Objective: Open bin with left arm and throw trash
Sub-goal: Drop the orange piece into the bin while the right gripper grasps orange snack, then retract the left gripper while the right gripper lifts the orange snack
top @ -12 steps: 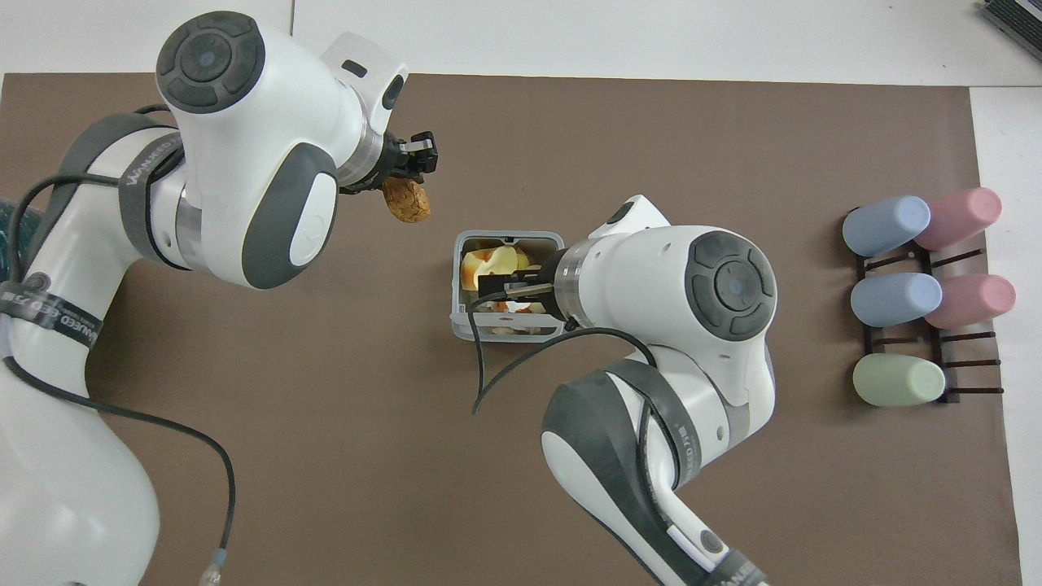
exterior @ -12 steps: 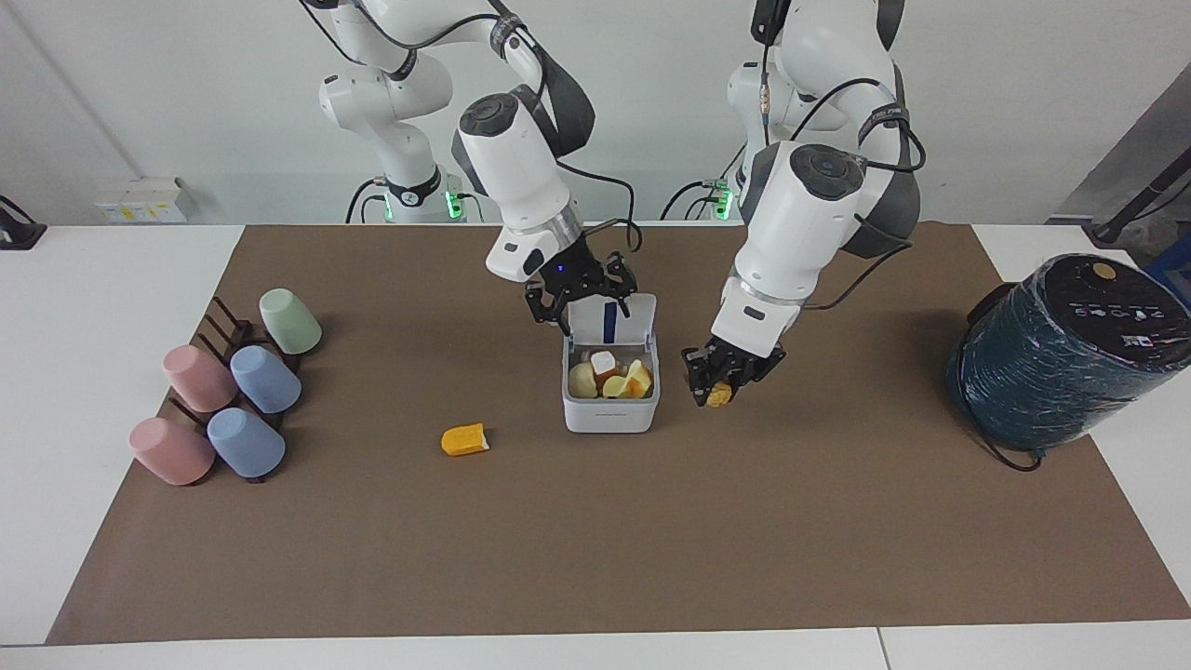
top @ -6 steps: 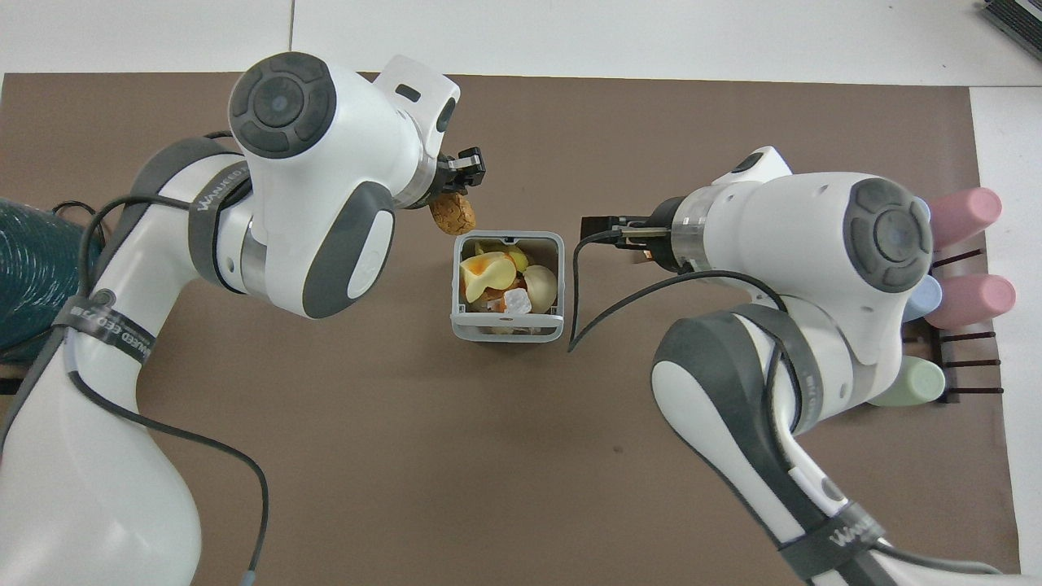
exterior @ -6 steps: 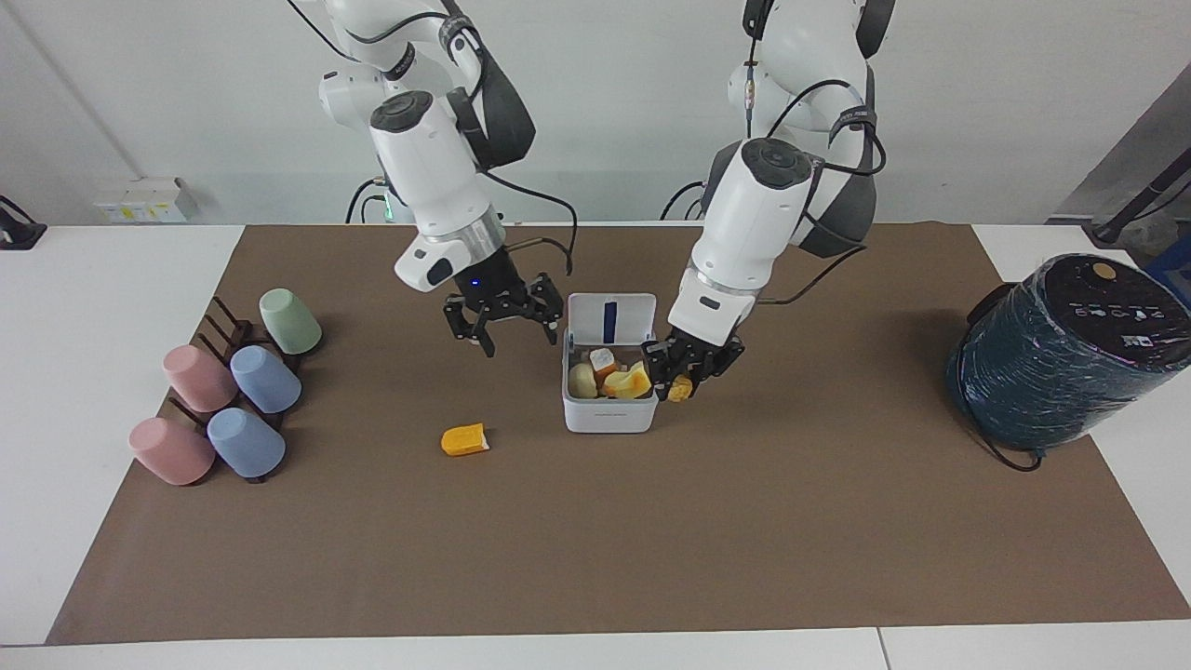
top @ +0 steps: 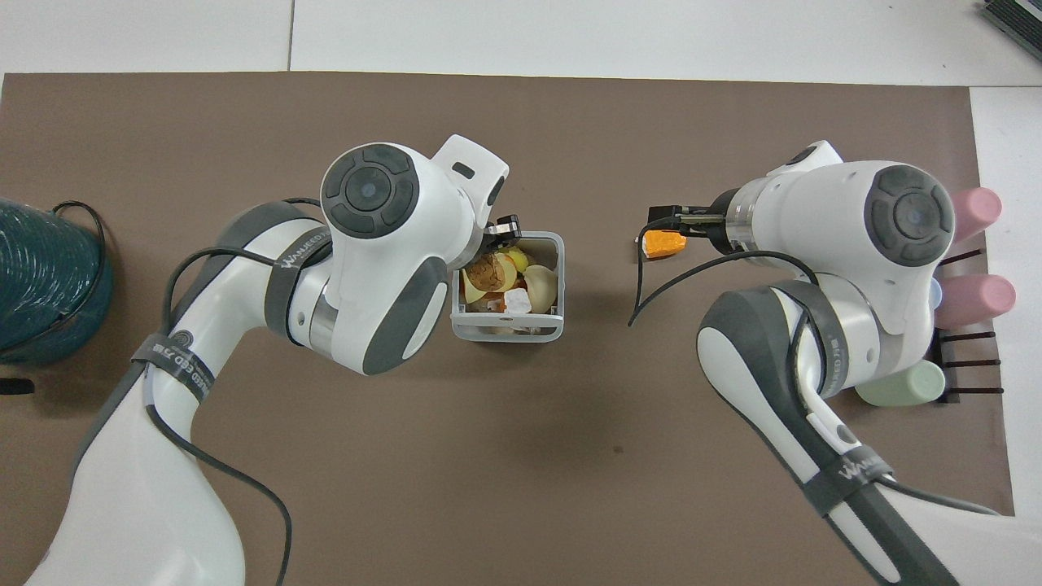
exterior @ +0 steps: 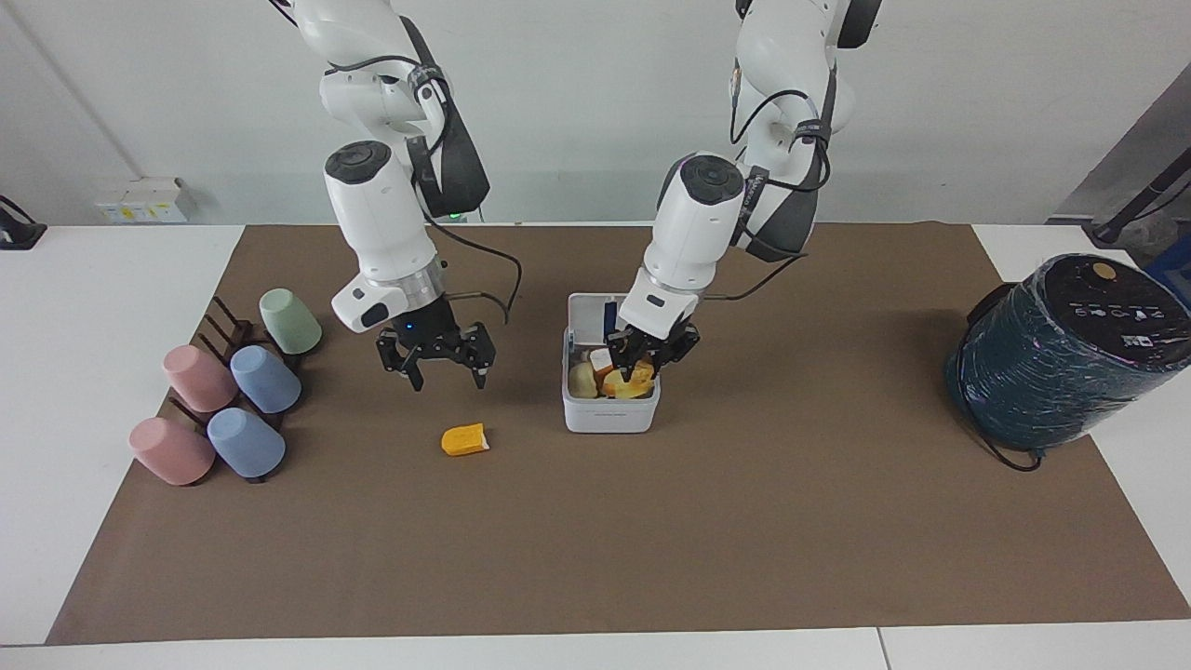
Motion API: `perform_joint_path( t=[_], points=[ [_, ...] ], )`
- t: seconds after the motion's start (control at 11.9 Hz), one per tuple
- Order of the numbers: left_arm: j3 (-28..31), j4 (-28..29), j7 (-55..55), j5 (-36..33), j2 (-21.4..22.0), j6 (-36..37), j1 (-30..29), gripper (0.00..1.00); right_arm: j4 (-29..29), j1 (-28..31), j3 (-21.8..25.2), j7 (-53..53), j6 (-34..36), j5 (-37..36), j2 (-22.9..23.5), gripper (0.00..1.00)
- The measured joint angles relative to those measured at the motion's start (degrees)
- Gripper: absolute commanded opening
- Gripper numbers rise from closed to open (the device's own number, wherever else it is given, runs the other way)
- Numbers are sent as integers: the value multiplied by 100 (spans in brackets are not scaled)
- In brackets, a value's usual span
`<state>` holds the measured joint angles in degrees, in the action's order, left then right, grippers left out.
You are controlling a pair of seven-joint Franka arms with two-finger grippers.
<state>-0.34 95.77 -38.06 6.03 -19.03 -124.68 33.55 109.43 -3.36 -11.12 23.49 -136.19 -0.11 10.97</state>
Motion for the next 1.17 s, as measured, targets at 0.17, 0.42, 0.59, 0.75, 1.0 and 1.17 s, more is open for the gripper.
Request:
perform_joint_path(
  t=[0.17, 0.42, 0.59, 0.75, 1.0, 1.17],
  points=[
    [-3, 415, -17, 0, 115, -345, 185, 100, -25, 7, -2, 1122, -91, -684, 252, 100],
    [9, 549, -24, 0, 127, -651, 251, 100, -284, 1, -18, 2978, -112, -1370, 657, 100],
    [54, 450, -24, 0, 135, -721, 231, 100, -624, -15, -33, 3717, 52, -1379, 928, 100],
    [90, 145, -24, 0, 130, -641, 149, 100, -977, -67, -39, 4459, 352, -1379, 1258, 100],
    [142, -558, -20, -2, 22, 197, -115, 100, -1174, -240, -40, 5604, 622, -1381, 1711, 100],
    [155, -1036, 7, -6, -55, 713, -390, 100, -1199, -255, -40, 5924, 1043, -1380, 1778, 100]
  ],
)
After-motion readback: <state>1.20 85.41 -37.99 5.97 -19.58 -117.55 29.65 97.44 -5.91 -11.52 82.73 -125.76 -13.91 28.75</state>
